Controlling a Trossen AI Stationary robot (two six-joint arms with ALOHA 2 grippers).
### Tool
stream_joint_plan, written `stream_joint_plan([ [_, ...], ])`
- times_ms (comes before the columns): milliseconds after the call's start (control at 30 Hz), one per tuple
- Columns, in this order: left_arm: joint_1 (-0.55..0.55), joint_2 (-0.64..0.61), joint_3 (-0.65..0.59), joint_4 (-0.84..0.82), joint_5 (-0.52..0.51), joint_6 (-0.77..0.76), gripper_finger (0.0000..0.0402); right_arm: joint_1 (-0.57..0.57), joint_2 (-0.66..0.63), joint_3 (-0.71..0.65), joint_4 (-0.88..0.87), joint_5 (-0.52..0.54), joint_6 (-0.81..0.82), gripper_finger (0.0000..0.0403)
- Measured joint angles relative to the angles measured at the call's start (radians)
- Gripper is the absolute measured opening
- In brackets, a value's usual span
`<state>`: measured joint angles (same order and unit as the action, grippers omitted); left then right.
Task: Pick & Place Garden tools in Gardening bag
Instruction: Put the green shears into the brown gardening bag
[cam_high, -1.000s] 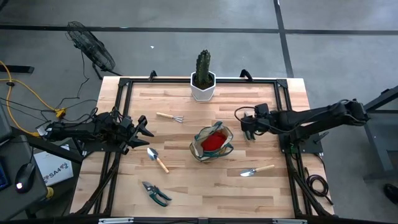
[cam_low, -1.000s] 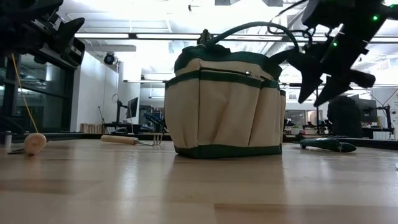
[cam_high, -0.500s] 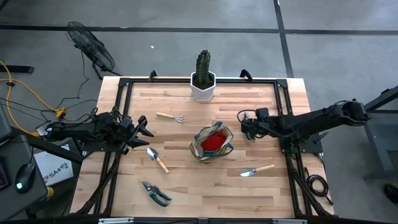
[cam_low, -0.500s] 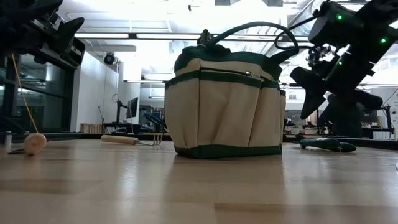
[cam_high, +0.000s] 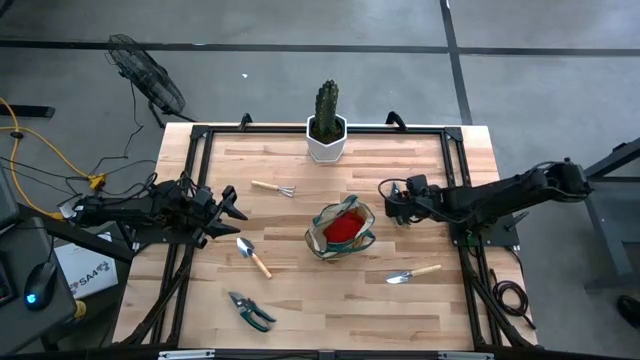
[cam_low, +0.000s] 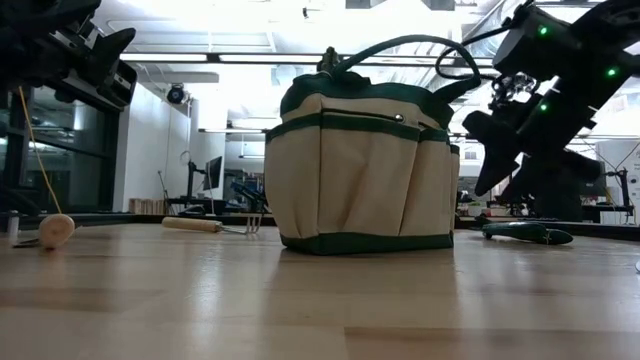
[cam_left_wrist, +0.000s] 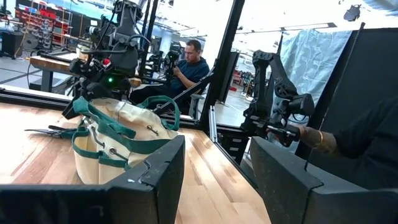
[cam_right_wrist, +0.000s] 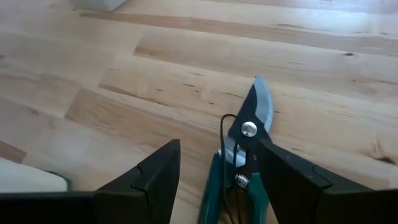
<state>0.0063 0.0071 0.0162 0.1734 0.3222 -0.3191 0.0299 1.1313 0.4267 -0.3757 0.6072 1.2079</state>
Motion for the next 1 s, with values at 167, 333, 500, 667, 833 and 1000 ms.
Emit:
stream_joint_plan([
  [167, 0.000, 0.000, 0.000, 0.000, 0.000, 0.000, 0.0180, -0.003, 0.086, 0.000, 0.043, -0.004, 0.001, 0.0201],
  [333, 0.000, 0.000, 0.000, -0.004, 0.000, 0.000, 0.0180, -0.036, 0.150, 0.000, 0.096, -0.019, -0.005, 0.0201],
  [500, 0.000, 0.000, 0.000, -0.005, -0.002, 0.000, 0.0180, -0.074, 0.190, 0.000, 0.116, -0.055, -0.026, 0.0201],
  [667, 0.000, 0.000, 0.000, -0.010, -0.004, 0.000, 0.0180, -0.101, 0.209, 0.000, 0.125, -0.060, -0.027, 0.0201],
  [833, 0.000, 0.000, 0.000, -0.020, -0.003, 0.000, 0.0180, -0.112, 0.210, 0.000, 0.127, -0.076, -0.035, 0.0201],
  [1000, 0.000, 0.000, 0.000, -0.020, -0.003, 0.000, 0.0180, -0.112, 0.210, 0.000, 0.127, -0.079, -0.035, 0.0200],
])
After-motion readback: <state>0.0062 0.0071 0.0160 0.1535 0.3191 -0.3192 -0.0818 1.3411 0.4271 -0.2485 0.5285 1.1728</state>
